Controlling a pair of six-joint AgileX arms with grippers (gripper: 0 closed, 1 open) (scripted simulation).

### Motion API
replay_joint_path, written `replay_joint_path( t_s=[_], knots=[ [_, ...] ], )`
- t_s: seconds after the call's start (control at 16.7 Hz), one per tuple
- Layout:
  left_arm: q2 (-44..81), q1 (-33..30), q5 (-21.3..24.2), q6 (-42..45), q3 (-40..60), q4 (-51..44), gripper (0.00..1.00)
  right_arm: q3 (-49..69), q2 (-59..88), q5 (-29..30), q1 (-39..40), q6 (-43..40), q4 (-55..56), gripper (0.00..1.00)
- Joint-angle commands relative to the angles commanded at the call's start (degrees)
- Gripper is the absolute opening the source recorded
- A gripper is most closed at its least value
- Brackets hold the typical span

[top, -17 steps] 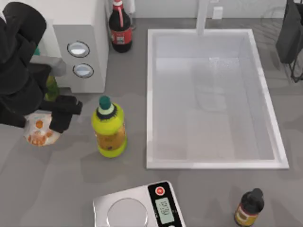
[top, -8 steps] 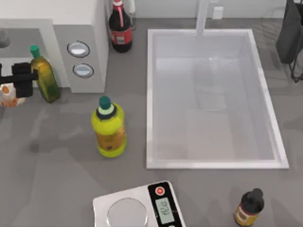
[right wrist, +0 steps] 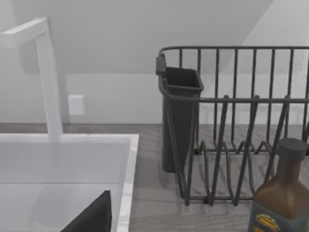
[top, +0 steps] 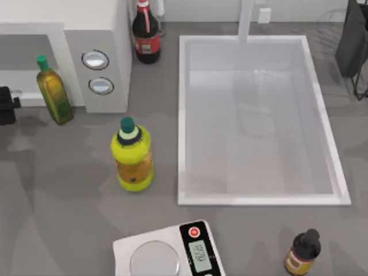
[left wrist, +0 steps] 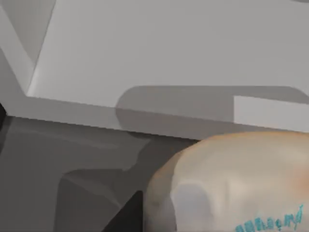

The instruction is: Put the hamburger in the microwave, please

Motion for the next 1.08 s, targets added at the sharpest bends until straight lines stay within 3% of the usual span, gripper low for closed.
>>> replay_joint_path(
  t_s=[0.3, 0.54, 1.08],
  knots=[
    [8.4, 2.4, 3.9, 3.0, -1.3, 21.9, 0.0, 0.0, 0.0, 0.0, 0.0, 0.0, 0.0, 1.0],
    [12.8, 3.0, 6.7, 4.3, -0.7, 32.8, 0.0, 0.0, 0.0, 0.0, 0.0, 0.0, 0.0, 1.0],
    [14.0, 2.4, 7.2, 4.5, 0.1, 34.4, 0.0, 0.0, 0.0, 0.0, 0.0, 0.0, 0.0, 1.0]
  ],
)
